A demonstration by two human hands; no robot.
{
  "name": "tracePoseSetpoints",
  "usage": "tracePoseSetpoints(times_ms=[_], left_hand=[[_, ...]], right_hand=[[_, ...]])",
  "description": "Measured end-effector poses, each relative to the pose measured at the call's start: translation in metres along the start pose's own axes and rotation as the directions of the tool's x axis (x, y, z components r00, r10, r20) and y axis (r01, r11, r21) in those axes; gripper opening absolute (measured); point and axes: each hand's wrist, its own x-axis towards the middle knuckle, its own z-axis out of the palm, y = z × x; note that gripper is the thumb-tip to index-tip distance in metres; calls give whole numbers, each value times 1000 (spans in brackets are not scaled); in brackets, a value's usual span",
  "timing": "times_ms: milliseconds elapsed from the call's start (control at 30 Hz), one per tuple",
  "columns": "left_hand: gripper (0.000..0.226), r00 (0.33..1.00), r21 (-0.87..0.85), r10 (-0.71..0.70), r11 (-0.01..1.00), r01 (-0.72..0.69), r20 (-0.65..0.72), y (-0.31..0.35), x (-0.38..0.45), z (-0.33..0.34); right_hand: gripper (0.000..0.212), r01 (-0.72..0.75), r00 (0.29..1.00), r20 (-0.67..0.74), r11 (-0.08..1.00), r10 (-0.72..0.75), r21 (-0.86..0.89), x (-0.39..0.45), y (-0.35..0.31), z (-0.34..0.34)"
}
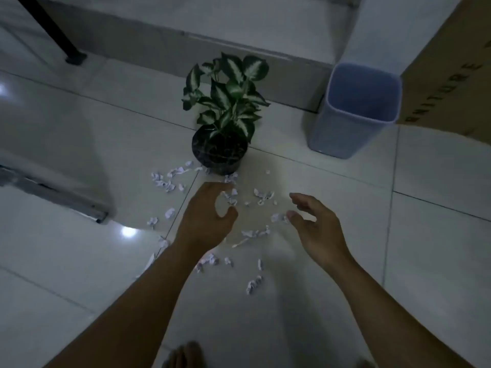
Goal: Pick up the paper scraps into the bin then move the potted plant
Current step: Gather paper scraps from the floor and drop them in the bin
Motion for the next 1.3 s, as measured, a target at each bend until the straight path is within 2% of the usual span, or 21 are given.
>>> tracePoseSetpoints(times_ms=[133, 267, 333, 433, 500, 633, 700, 767, 833, 933, 1000, 1100, 1200, 1300], left_hand=[[43, 999, 60, 17, 998, -19, 36, -43, 30, 39], [45, 999, 123, 31, 992, -36, 40, -85, 50, 72], [56, 999, 192, -1, 981, -7, 46, -97, 56, 83], [75, 996, 313, 18, 949, -45, 91, -112, 66, 97], [79, 994, 354, 25, 933, -61, 104, -118, 69, 103], [75, 996, 367, 13, 929, -44, 86, -135, 75, 116], [71, 996, 392, 35, 918, -63, 79, -141, 77, 120], [60, 995, 361, 88, 927, -98, 45, -144, 78, 122], [46, 991, 292, 132, 948, -130, 12, -146, 75, 125], [22, 984, 228, 178, 959, -167, -27, -150, 68, 130], [17, 977, 212, 205, 959, -189, -55, -151, 67, 130], [6, 977, 155, 207, 968, -198, -47, -153, 66, 130], [31, 976, 144, 219, 965, -218, 7, -158, 62, 131], [36, 969, 293, 244, 924, -247, 47, -161, 56, 134]], right_hand=[[35, 28, 999, 33, 998, -26, -56, 35, 38, 28], [37, 118, 993, 35, 988, -115, -103, 71, 74, 51], [38, 140, 990, 35, 979, -136, -148, 89, 85, 59], [44, 210, 977, 81, 939, -195, -272, 118, 90, 73], [51, 207, 977, 116, 913, -177, -350, 136, 90, 78], [67, 150, 979, 189, 882, -71, -446, 170, 98, 86], [71, 194, 966, 250, 831, -69, -522, 177, 102, 92], [66, 268, 952, 281, 782, -123, -562, 177, 108, 99], [58, 317, 942, 266, 797, -203, -514, 169, 115, 103], [45, 414, 910, 187, 808, -370, -418, 150, 130, 108], [38, 471, 880, 138, 798, -455, -376, 143, 135, 110], [53, 508, 861, 238, 790, -450, -345, 136, 133, 110], [54, 600, 800, 355, 623, -484, -502, 131, 146, 115], [44, 599, 792, 327, 553, -515, -579, 125, 153, 117]])
